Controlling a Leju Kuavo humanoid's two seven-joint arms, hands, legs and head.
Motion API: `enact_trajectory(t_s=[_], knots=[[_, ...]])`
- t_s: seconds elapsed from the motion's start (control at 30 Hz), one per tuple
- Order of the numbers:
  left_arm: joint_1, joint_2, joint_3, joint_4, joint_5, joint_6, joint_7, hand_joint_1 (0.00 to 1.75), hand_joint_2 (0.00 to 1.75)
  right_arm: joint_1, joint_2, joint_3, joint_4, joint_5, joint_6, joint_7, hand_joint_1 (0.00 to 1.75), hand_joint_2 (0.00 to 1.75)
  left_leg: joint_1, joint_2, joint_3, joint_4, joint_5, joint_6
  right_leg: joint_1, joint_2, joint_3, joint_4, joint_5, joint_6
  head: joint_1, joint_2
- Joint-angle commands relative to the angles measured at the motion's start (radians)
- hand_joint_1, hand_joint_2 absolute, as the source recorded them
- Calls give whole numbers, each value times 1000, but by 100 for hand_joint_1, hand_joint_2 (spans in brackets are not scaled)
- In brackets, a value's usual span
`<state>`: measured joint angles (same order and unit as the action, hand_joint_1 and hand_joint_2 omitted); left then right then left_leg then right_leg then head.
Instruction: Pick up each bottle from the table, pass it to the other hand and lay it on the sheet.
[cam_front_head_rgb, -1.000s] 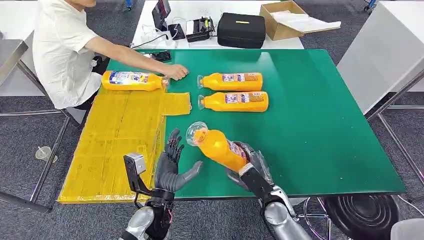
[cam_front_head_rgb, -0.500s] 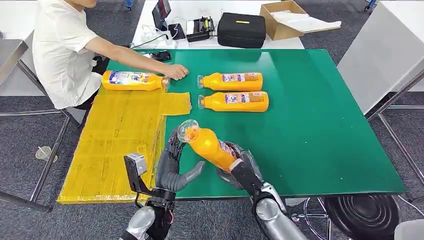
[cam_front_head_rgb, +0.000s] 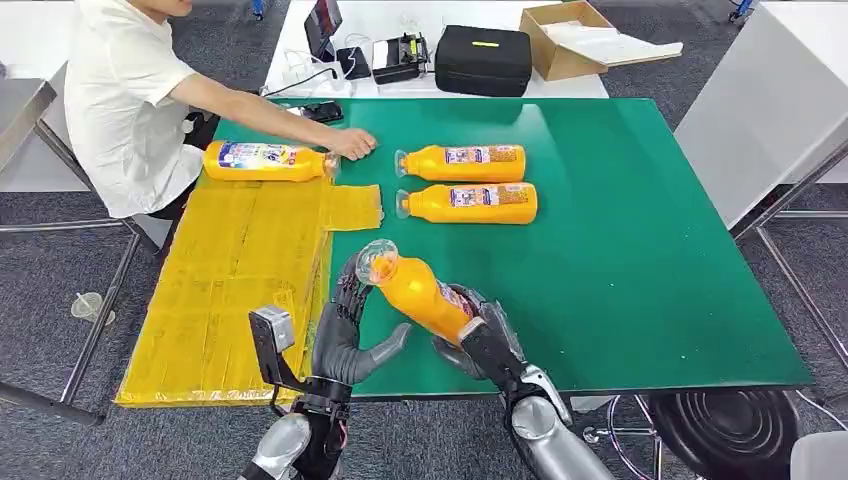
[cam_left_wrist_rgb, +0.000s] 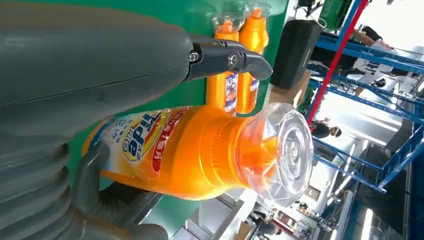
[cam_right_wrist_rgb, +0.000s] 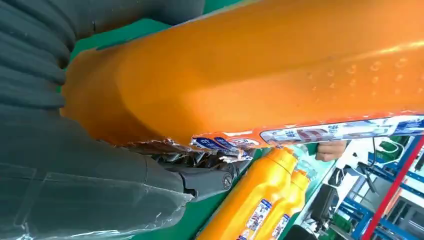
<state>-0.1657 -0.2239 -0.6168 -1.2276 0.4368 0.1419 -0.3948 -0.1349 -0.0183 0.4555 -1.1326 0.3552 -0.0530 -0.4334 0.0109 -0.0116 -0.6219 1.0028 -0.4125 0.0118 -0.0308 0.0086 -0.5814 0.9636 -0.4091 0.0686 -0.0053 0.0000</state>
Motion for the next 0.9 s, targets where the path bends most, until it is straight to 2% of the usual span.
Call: enact_trajectory(t_s=[0.03, 0.1, 0.4, 0.43, 0.47, 0.6, 0.67, 0.73, 0.77, 0.8, 0.9], knots=[[-29, 36, -22, 19, 0, 0, 2, 0, 175, -45, -1, 30, 53, -1, 1, 4, 175, 175, 0, 2, 2, 0, -1, 0, 1, 1, 2, -1, 0, -2, 0, 0], [-29, 36, -22, 19, 0, 0, 2, 0, 175, -45, -1, 30, 53, -1, 1, 4, 175, 175, 0, 3, 5, 1, -2, 0, 1, 1, 5, 0, -2, -5, 0, 0], [-29, 36, -22, 19, 0, 0, 2, 0, 175, -45, -1, 30, 53, -1, 1, 4, 175, 175, 0, 2, 2, 0, -1, 0, 1, 1, 1, 0, 0, -2, 0, 0], [-67, 10, 35, 76, 100, -45, 54, 0, 175, -128, -22, 185, 77, 281, -144, 70, 175, 175, 0, 2, 2, 0, -1, 0, 1, 1, 2, 0, 0, -2, 0, 0], [-109, -3, 64, 134, 115, -69, 60, 0, 175, -161, -1, 214, 77, 293, -139, 108, 175, 175, 0, 6, 4, 1, -2, 0, 1, 4, 2, 1, 0, -4, 0, 0], [-143, -24, 98, 200, 126, -116, 69, 0, 175, -176, -2, 254, 53, 277, -134, 128, 175, 175, 1, 8, 3, 2, -2, 0, 2, 5, 1, 2, 0, -5, 1, 0], [-142, -28, 104, 206, 144, -149, 80, 0, 175, -177, -8, 268, 51, 264, -132, 123, 175, 175, 0, 3, 3, 0, 0, -1, 1, 1, 1, 0, 0, -4, 0, 0], [-144, -28, 105, 206, 143, -153, 79, 0, 175, -177, -7, 275, 58, 255, -129, 117, 175, 175, 0, 0, 2, 0, 2, -1, 1, -1, 1, -1, 0, -2, 0, 0], [-147, -28, 106, 206, 143, -155, 79, 0, 175, -180, -5, 279, 64, 248, -131, 112, 175, 175, 1, 1, 5, 1, 0, -1, 2, -2, 5, 0, -1, -6, 0, 0], [-148, -28, 106, 206, 143, -156, 79, 0, 175, -181, -4, 282, 68, 247, -131, 111, 175, 175, 0, 0, 1, 0, 2, -1, 1, -2, 1, 0, 0, -2, 0, 0], [-148, -28, 107, 205, 143, -157, 79, 0, 175, -182, -4, 284, 69, 246, -132, 110, 175, 175, 0, 0, 2, 0, 1, -1, 1, -1, 2, 0, 0, -3, 0, 0]])
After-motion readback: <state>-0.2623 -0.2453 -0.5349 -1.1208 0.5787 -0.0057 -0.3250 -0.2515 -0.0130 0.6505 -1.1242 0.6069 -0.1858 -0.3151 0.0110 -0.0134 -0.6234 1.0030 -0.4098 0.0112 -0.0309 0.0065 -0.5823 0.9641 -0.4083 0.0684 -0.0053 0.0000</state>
